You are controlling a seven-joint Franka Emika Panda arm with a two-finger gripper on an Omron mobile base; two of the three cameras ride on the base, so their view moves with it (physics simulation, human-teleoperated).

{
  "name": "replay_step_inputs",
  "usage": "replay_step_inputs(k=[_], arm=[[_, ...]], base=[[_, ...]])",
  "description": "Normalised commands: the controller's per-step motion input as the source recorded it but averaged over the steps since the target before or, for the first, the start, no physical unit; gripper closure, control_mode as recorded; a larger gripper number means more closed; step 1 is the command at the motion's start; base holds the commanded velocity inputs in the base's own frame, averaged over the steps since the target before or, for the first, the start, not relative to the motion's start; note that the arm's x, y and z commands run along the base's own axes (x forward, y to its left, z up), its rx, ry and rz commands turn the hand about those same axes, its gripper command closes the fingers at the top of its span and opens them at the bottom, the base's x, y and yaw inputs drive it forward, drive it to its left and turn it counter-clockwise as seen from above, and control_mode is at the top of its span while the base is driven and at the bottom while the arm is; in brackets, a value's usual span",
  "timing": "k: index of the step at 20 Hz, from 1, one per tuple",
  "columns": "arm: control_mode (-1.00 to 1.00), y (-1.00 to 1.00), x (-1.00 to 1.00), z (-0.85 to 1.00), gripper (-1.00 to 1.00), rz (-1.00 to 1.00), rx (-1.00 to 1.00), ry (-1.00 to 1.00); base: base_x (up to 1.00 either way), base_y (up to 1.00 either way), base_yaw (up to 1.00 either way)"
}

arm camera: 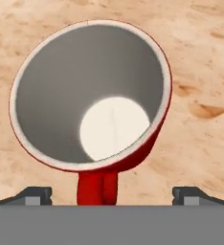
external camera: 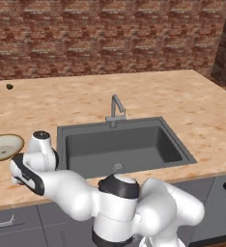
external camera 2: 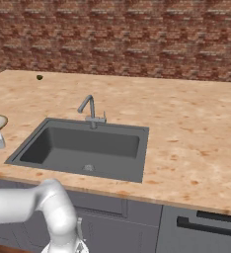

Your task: Pick the mug and place it in the sink. Pick the bowl and place it in the open cabinet and then close the cabinet.

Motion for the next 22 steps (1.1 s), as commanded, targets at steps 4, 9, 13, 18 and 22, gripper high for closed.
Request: replay_step_inputs(k=[4, 9, 13, 18, 22], arm=[[-1.0, 0.34, 0.13, -0.18, -1.0, 0.0, 0.0, -0.02], [-1.0, 0.22, 0.15, -0.2, 1.0, 0.0, 0.0, -0.03], [-1.0, 0.02, 0.05, -0.17, 1.0, 0.0, 0.0, -0.02], [-1.0, 0.0, 0.11, -0.07, 1.0, 0.0, 0.02, 0.0], [-1.0, 0.0, 0.06, 0.0, 1.0, 0.0, 0.04, 0.0]], base=[[0.0, 0.0, 0.0], [0.0, 0.0, 0.0], [0.0, 0.0, 0.0], [0.0, 0.0, 0.0], [0.0, 0.0, 0.0]])
